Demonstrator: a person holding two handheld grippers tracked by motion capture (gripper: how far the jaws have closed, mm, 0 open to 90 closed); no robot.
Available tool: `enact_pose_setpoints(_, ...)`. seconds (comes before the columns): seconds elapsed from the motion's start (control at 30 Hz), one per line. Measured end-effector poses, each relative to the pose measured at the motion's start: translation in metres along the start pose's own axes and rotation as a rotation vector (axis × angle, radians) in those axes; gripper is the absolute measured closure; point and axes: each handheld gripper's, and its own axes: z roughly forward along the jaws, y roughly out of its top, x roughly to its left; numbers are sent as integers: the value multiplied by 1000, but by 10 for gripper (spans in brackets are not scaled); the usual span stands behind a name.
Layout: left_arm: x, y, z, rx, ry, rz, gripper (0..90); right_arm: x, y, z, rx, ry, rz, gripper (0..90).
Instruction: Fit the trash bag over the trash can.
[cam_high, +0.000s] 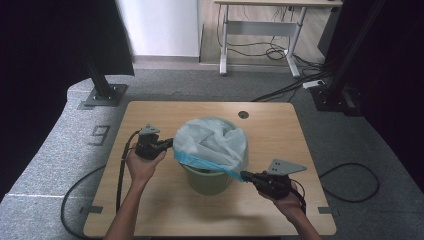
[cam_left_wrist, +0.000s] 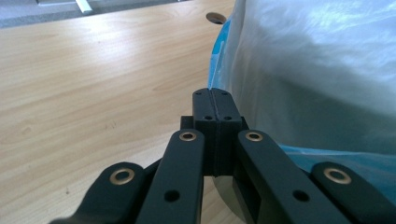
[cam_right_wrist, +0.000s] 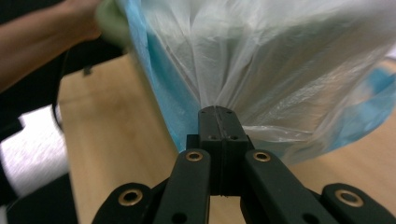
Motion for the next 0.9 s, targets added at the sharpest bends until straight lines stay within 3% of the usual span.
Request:
enact_pose_setpoints(0.13, 1, -6, 0, 10, -4, -5, 900, 6, -13, 11, 41, 43, -10, 890)
enact_pose_setpoints(0.33, 1, -11, 1, 15, -19, 1, 900, 7, -27, 22, 50, 94, 12, 891)
enact_pose_setpoints(0.53, -3, -16, -1, 25, -18, 19, 900, 15, -36, 31, 71, 130, -6, 891)
enact_pose_setpoints(0.7, -4, -20, -2, 42, -22, 17, 900, 17, -40, 36, 97, 139, -15, 890)
enact_pose_setpoints(0.9, -1, -26, 4, 87, -13, 11, 900, 8, -51, 41, 134, 112, 0, 890)
